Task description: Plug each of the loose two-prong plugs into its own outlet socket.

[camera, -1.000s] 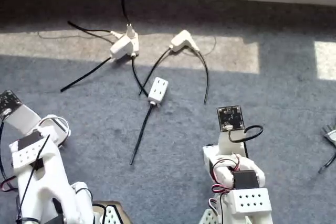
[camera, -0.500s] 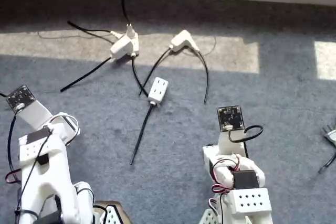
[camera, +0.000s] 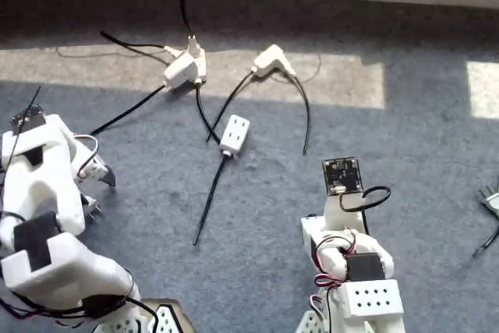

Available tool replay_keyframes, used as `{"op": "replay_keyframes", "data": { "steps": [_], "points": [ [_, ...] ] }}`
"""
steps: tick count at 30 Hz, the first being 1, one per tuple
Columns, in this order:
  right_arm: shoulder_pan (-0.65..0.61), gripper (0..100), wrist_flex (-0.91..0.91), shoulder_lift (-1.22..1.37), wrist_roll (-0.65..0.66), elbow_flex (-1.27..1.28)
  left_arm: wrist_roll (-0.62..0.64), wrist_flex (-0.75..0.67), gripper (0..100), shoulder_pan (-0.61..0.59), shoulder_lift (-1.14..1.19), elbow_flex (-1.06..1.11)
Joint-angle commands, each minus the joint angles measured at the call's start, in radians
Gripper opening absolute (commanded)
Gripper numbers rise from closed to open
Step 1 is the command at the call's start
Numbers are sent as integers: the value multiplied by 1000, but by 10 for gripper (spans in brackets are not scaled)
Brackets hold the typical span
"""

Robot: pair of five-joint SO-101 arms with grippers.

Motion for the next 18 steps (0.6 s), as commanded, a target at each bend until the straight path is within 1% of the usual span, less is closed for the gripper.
{"op": "replay_keyframes", "data": {
  "steps": [1, 4, 7, 9, 15, 18],
  "points": [
    [-10, 278, -13, -4, 17, 2, -28, 187, 231, -99, 148, -154],
    [-10, 278, -13, -4, 17, 2, -91, 249, 231, -183, 174, -205],
    [-10, 278, -15, -4, 17, 2, -95, 255, 231, -245, 174, -180],
    [-10, 278, -16, -4, 17, 2, -97, 255, 231, -265, 170, -163],
    [-10, 278, -16, -4, 17, 2, -95, 255, 231, -260, 174, -165],
    [-10, 278, -16, -4, 17, 2, -91, 256, 230, -222, 168, -166]
  ]
}}
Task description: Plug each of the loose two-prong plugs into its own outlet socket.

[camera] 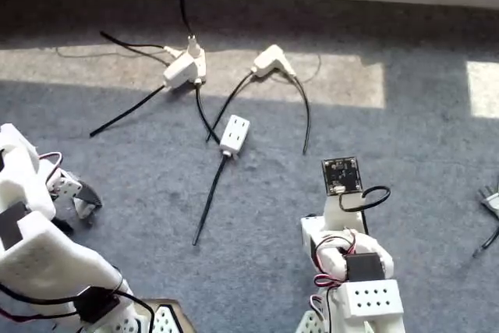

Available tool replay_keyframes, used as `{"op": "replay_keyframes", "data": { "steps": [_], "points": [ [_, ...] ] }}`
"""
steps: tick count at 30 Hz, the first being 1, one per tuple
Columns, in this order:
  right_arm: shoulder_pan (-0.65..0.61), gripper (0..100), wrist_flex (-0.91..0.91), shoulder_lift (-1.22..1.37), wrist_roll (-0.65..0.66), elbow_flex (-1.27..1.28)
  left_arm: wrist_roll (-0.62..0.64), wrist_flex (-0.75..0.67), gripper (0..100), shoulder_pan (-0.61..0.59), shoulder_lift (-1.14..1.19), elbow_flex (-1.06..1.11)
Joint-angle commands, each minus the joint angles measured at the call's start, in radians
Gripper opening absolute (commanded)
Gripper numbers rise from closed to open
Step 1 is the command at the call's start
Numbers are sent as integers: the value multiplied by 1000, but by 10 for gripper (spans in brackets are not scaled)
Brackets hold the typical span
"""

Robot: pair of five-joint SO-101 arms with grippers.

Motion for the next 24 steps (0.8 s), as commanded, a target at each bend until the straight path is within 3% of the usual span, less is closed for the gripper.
{"op": "replay_keyframes", "data": {
  "steps": [1, 7, 18, 24],
  "points": [
    [-7, 278, -16, -4, 17, 2, -2, 23, 226, 27, 2, 13],
    [-7, 278, -15, -4, 17, 2, -5, 26, 30, 99, 5, -25],
    [-7, 278, -15, -4, 17, 2, -6, 25, 5, 99, 10, -19],
    [-7, 278, -15, -4, 17, 2, -8, 23, 7, 4, 4, -28]
  ]
}}
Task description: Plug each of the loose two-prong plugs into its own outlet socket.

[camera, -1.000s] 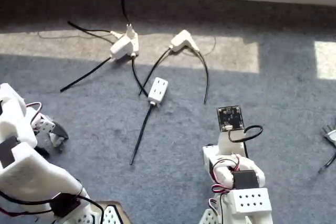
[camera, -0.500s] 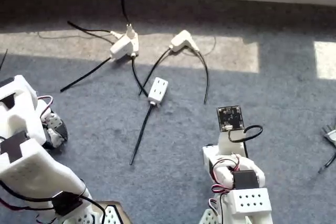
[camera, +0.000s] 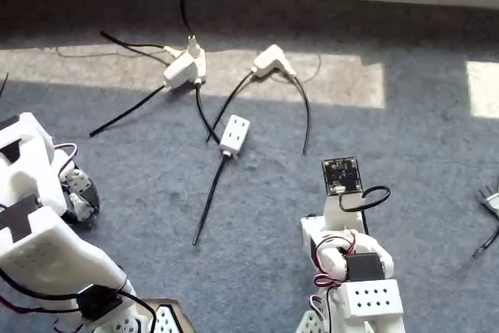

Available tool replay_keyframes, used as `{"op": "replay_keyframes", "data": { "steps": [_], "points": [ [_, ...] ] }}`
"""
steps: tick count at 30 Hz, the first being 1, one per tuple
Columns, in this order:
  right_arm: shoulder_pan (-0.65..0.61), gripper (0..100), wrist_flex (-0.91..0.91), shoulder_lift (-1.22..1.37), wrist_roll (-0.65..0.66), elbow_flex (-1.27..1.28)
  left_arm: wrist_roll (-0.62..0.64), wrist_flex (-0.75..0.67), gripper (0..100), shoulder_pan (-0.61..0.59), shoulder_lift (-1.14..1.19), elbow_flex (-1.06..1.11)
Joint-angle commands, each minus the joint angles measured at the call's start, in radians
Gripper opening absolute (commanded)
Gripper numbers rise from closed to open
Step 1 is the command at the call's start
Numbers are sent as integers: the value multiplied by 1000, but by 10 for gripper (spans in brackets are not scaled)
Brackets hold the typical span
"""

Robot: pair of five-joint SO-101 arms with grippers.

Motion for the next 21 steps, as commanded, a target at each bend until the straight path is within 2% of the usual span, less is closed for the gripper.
{"op": "replay_keyframes", "data": {
  "steps": [1, 5, 10, 13, 18, 21],
  "points": [
    [-7, 278, -15, -4, 17, 2, -8, 18, 7, -96, -1, -8],
    [-7, 278, -15, -4, 17, 2, -98, 60, 7, -134, -1, -67],
    [-7, 278, -15, -4, 17, 2, -118, 97, 7, -168, 1, -168],
    [-7, 278, -15, -4, 17, 2, -120, 147, 7, -91, -1, -228],
    [-7, 278, -15, -4, 17, 2, -121, 230, 7, 105, -1, -326],
    [-7, 278, -15, -4, 17, 12, -192, 230, 7, 203, 8, -352]
  ]
}}
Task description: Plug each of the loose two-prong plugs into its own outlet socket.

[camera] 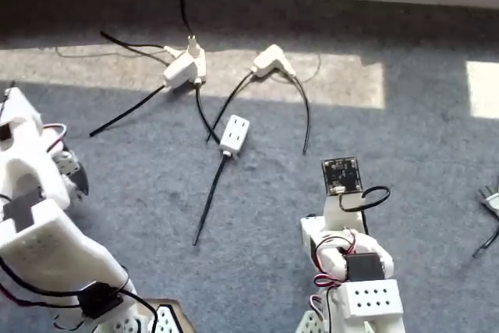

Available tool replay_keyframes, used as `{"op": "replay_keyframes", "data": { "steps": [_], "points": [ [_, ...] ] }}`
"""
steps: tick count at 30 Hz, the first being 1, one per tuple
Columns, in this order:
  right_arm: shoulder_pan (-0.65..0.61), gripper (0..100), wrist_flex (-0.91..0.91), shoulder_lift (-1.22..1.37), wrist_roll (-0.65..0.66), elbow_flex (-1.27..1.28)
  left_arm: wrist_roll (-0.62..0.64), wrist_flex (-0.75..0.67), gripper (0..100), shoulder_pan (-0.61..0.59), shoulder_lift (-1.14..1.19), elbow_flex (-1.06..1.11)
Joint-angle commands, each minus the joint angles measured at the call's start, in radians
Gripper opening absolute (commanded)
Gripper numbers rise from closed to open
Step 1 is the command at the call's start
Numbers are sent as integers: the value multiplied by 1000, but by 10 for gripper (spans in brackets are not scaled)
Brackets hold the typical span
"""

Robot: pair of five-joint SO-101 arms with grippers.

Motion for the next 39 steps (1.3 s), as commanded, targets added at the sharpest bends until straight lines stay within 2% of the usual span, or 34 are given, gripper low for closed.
{"op": "replay_keyframes", "data": {
  "steps": [1, 4, 8, 12, 15, 18, 27, 39],
  "points": [
    [-7, 278, -16, -4, 18, 15, -110, 26, 7, 162, 1, -64],
    [-7, 278, -16, -4, 18, 18, -244, -14, 7, 214, 4, -44],
    [-7, 278, -16, -4, 18, 18, -405, -141, 13, 214, 4, 45],
    [-7, 278, -16, -4, 18, 18, -535, -206, 114, 183, 4, 124],
    [-7, 278, -16, -4, 18, 18, -545, -239, 213, 147, -4, 127],
    [-7, 278, -16, -4, 18, 19, -546, -242, 270, 122, -10, 119],
    [-7, 278, -18, -4, 18, 21, -546, -49, 275, 119, -8, -42],
    [-7, 278, -36, -4, 18, 22, -512, -54, 274, 231, -5, 7]
  ]
}}
